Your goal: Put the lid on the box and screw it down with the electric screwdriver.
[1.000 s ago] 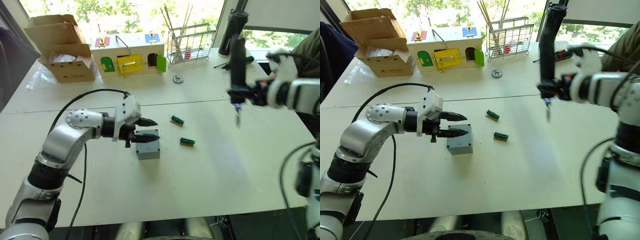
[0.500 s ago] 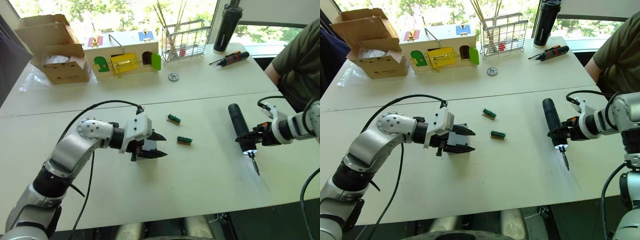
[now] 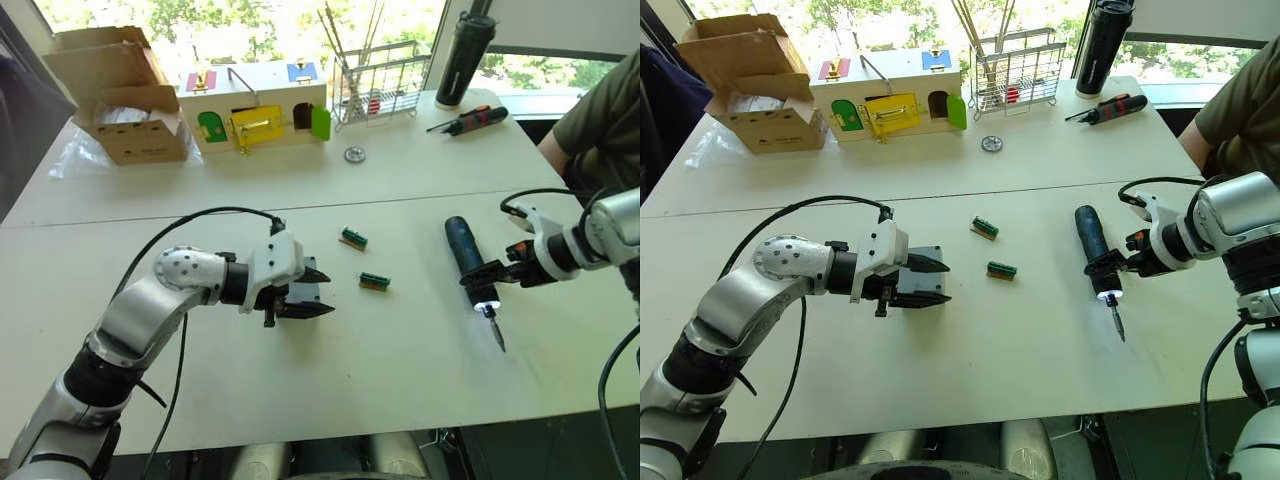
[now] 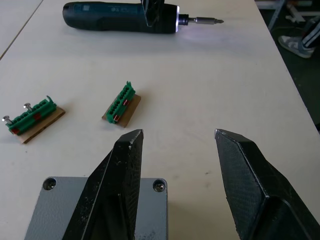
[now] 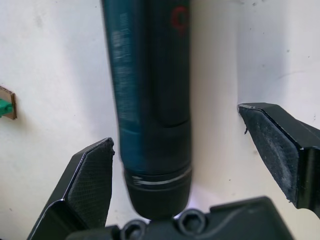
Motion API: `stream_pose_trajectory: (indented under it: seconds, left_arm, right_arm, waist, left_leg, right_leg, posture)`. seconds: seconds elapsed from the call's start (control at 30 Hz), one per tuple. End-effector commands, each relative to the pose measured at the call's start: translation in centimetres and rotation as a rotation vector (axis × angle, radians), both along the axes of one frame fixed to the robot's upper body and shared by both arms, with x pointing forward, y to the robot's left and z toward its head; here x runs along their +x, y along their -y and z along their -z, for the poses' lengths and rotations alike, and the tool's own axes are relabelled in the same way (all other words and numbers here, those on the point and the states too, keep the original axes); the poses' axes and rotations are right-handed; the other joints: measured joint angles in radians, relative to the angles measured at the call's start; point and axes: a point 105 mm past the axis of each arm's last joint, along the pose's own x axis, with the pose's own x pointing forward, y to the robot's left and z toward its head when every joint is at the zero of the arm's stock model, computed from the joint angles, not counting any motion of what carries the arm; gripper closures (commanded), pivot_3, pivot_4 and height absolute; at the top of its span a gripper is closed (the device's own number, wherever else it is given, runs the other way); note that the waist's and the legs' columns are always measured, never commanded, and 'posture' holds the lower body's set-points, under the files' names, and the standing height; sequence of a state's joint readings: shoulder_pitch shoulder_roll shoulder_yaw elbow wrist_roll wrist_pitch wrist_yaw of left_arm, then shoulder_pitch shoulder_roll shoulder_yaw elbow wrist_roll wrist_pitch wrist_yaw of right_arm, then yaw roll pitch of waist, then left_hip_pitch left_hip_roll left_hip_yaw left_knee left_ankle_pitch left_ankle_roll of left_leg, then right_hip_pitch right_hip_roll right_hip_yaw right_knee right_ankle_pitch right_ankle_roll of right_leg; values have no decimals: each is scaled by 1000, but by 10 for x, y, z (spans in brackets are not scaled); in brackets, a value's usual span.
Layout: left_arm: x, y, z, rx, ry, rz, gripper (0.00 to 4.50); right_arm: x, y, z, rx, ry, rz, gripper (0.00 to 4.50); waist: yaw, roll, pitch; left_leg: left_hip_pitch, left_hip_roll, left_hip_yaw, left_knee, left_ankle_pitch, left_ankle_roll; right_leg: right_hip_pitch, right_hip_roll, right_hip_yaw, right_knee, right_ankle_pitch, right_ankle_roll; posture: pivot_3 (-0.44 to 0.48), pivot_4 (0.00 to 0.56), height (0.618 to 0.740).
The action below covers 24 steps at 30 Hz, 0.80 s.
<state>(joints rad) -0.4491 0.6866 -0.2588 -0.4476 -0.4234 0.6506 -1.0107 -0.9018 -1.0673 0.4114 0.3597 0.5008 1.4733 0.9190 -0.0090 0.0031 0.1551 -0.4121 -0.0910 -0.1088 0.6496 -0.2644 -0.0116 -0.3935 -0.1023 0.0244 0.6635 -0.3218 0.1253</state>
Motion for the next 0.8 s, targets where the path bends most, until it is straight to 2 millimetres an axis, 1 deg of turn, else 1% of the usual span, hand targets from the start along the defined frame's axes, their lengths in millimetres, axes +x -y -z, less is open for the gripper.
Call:
stream_pose_trajectory:
  seconds: [0.03, 0.2, 0.3, 0.4, 0.5, 0.57, 0.63, 0.7, 0.73, 0.77, 0.8]
  left_arm:
    - [2, -3, -9, -13, 40, -17, 2204]
    - [11, -10, -11, -28, 37, -66, 2204]
    - [17, -15, -11, -25, 38, -91, 2204]
    - [27, -25, -13, -26, 40, -138, 2204]
    - [38, -37, -15, -22, 55, -194, 2204]
    - [50, -51, -18, -25, 73, -268, 2204]
    - [57, -64, -19, -16, 82, -326, 2204]
    - [59, -76, -15, 4, 75, -368, 2204]
    - [59, -81, -12, 15, 66, -386, 2204]
    - [58, -86, -8, 28, 51, -401, 2204]
    - [57, -89, -4, 38, 38, -409, 2204]
  right_arm:
    - [5, 7, -11, -27, 48, 10, 30]
    - [11, -1, -30, 16, 118, -13, 30]
    - [11, -7, -37, 33, 142, -33, 30]
    - [11, -13, -45, 40, 176, -54, 30]
    - [13, -13, -54, -12, 242, -95, 30]
    - [20, -17, -67, -98, 363, -199, 30]
    - [22, -33, -80, -108, 467, -311, 30]
    - [14, -64, -86, -22, 533, -458, 30]
    - [5, -81, -83, 30, 542, -535, 30]
    - [-6, -97, -76, 62, 557, -632, 30]
    - [-15, -108, -69, 79, 569, -701, 30]
  waist:
    - [0, 0, 0]
    - [-2, 0, 0]
    - [-2, 0, 0]
    - [-2, 0, 0]
    - [-2, 0, 0]
    - [-1, 0, 0]
    - [-2, 0, 0]
    - [-4, 0, 0]
    - [-5, 0, 0]
    - [-5, 0, 0]
    - [-5, 0, 0]
  left_leg:
    - [0, 0, 0, 0, 0, 0]
    - [0, 0, 0, -1, 0, -1]
    - [0, 0, 0, -1, 0, -1]
    - [0, 0, 0, -1, 0, -1]
    - [0, 0, 0, -1, 0, -1]
    - [0, 0, 0, -1, 1, -1]
    - [0, 0, 0, -1, 1, -1]
    - [0, 0, 0, -2, 1, -1]
    - [0, 1, 0, -2, 1, -1]
    - [0, 1, 0, -3, 0, -1]
    - [0, 2, -1, -3, 0, -1]
  right_leg:
    - [0, 0, 0, 0, 0, 0]
    - [-1, 0, 0, 0, 0, 0]
    - [-1, 0, 0, 0, 0, 0]
    - [-1, 0, 0, 0, 0, 0]
    - [-1, 0, 0, 1, 0, 0]
    - [-2, 0, 0, 1, 0, 0]
    - [-2, 0, 0, 1, 0, 0]
    - [-3, 0, 0, 1, 0, 0]
    - [-3, 0, 0, 1, 0, 0]
    - [-3, 1, 0, 1, 0, 0]
    - [-3, 1, 0, 1, 0, 0]
  posture:
    - [0, 150, 740]
    - [0, 150, 740]
    - [0, 150, 740]
    - [0, 150, 740]
    - [0, 150, 740]
    - [0, 150, 740]
    - [0, 150, 740]
    - [0, 150, 740]
    - [0, 150, 740]
    - [0, 150, 740]
    - [0, 150, 740]
